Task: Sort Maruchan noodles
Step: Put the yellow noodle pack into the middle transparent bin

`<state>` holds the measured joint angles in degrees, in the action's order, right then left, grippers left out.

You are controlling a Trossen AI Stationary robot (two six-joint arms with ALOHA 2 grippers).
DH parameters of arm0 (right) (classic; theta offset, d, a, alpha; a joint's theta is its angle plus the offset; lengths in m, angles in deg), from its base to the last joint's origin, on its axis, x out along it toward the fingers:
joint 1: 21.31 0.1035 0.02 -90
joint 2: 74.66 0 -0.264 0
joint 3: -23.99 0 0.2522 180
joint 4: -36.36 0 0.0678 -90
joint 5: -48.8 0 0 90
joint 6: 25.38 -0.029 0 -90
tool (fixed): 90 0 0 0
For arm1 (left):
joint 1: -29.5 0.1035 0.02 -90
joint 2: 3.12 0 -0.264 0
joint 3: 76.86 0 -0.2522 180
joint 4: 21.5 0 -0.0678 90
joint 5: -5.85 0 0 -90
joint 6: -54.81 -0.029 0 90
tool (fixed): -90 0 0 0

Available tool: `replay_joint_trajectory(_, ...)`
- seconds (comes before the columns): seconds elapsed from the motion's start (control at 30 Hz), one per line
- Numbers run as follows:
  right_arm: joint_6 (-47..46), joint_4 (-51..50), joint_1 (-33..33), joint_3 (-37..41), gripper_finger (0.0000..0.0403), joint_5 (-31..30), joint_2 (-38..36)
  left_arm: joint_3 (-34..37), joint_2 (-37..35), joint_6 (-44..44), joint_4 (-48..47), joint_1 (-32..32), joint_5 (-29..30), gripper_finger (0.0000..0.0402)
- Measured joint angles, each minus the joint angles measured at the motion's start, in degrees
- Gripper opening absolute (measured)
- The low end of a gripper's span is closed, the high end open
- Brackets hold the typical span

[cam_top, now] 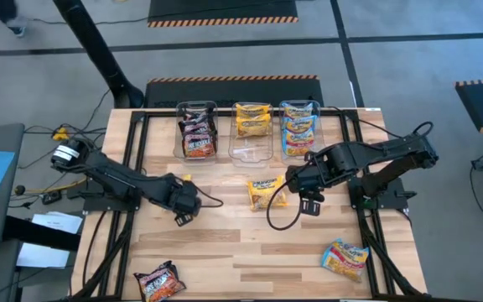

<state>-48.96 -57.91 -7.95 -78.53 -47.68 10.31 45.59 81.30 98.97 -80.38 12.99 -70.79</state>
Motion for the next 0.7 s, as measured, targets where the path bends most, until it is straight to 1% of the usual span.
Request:
replay_joint_trajectory(0.07,0.0,0.0,0.0,0.0,0.0123,0.0,0.0,0.0,0.0,0.1,0.2,-0.7,0.0,0.0006)
replay_joint_trajectory(0.27,-1.8,0.0,-0.1,0.0,0.0123,0.0,0.0,-1.0,0.0,-1.0,-0.4,-1.9,-0.8,0.0)
replay_joint_trajectory(0.4,-1.9,0.0,-0.4,0.0,0.0123,0.2,0.0,-3.9,0.3,-4.5,-0.5,-2.5,-3.0,0.0)
replay_joint_trajectory(0.6,-1.9,0.0,-1.6,0.0,0.0123,0.4,0.0,-8.9,0.2,-8.9,0.5,-3.4,-1.7,0.0001)
replay_joint_trajectory(0.7,-1.9,0.0,-2.4,0.0,0.0123,0.4,0.0,-10.9,0.2,-11.7,2.6,-3.6,-1.4,0.0001)
